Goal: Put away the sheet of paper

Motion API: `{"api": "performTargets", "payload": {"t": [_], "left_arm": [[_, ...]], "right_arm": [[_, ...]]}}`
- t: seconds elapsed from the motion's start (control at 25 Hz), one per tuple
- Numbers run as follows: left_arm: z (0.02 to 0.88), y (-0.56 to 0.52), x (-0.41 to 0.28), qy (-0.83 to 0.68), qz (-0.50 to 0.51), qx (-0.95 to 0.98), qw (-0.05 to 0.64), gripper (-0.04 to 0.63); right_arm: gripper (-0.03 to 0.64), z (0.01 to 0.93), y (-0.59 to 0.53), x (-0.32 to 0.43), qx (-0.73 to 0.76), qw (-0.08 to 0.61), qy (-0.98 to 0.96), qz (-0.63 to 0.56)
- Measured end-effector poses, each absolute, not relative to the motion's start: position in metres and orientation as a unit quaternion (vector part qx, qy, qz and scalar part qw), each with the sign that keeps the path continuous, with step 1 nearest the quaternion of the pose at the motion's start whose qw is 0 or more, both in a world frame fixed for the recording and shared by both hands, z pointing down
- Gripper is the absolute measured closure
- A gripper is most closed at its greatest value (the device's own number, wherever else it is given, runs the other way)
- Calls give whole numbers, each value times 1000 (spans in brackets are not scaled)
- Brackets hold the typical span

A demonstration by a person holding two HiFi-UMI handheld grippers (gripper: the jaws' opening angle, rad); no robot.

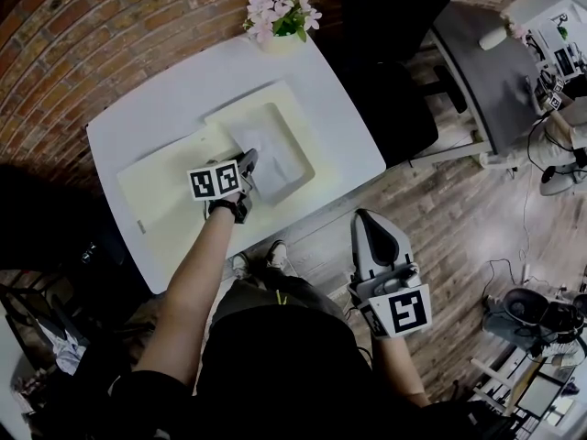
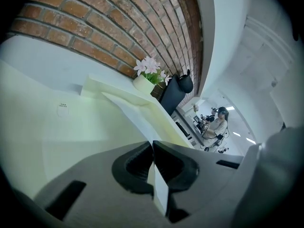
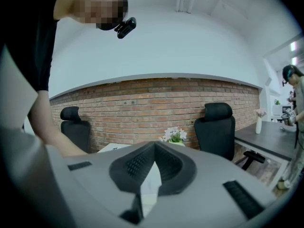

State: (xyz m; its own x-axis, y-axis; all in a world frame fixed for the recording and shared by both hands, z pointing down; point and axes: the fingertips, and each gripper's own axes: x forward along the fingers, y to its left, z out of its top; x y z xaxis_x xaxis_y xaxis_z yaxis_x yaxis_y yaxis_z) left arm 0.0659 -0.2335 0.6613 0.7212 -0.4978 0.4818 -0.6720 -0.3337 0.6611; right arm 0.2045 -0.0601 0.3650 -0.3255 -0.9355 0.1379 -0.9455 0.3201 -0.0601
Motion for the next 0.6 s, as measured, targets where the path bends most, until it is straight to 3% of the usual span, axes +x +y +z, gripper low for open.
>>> {"api": "performTargets", "payload": {"t": [0.2, 0.32, 0.36, 0.4, 0.44, 0.6], "left_arm": [[660, -231, 65, -367, 102, 813, 440, 569], [661, -229, 62, -368, 124, 815, 431, 568], [662, -229, 61, -368, 134, 814, 429, 548], [663, -229, 60, -370, 142, 812, 429, 426], [663, -228, 58, -373, 150, 809, 429, 357], [652, -221, 41, -395, 160, 805, 413, 316]], "right_arm": [[604, 373, -56, 208, 576, 62, -812, 70], [604, 366, -59, 204, 571, 38, -818, 64], [604, 365, -60, 203, 569, 33, -819, 63], [604, 365, -60, 203, 567, 31, -821, 63], [604, 365, -60, 203, 566, 30, -822, 64], [604, 368, -62, 199, 559, 31, -826, 72]]}}
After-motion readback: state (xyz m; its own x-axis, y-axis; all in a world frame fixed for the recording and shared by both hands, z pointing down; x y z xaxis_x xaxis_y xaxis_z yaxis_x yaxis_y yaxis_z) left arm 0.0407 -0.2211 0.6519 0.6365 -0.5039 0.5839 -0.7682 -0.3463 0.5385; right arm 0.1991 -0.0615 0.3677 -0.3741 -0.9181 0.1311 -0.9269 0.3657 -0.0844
